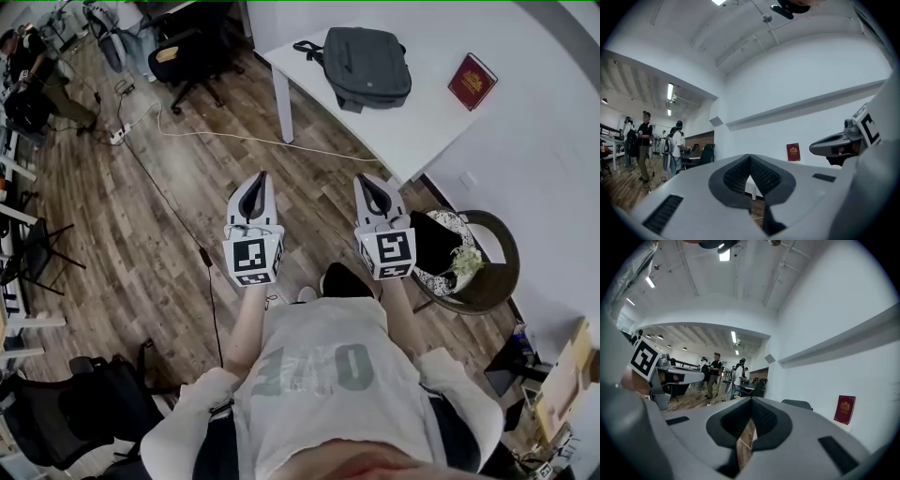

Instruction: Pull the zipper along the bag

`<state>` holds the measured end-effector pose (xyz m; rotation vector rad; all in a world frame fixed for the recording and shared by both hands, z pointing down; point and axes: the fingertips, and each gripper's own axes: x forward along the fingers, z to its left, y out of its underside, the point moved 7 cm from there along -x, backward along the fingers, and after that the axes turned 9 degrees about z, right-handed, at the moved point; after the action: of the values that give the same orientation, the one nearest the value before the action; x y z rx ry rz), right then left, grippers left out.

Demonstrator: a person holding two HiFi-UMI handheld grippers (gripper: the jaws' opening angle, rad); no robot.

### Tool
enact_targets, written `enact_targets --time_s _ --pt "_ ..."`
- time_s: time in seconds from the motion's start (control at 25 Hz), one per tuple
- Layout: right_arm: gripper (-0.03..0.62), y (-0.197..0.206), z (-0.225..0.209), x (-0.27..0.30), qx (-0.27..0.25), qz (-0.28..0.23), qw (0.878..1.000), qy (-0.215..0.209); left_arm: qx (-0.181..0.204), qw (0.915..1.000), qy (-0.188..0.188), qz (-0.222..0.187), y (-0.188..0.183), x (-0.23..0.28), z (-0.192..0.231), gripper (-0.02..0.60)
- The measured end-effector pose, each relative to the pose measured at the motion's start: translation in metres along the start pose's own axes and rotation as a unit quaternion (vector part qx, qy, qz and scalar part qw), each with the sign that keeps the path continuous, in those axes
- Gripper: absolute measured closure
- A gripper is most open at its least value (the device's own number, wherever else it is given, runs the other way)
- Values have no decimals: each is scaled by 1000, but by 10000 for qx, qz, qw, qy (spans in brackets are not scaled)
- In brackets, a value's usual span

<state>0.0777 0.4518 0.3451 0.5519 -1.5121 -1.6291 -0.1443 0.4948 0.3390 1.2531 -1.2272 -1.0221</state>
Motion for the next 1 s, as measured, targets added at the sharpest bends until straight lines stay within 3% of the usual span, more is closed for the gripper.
enact_targets --time_s 0.48,0.68,1.0 --pt "568 10 -39 47 120 -115 9997 191 118 9998 75 -133 -1 68 -4 555" --pt "568 13 -82 108 155 -164 9995 219 170 9998 -52 -90 -1 138 6 555" --pt "568 7 -182 225 278 -33 9995 156 467 9985 -272 -59 -33 280 24 555"
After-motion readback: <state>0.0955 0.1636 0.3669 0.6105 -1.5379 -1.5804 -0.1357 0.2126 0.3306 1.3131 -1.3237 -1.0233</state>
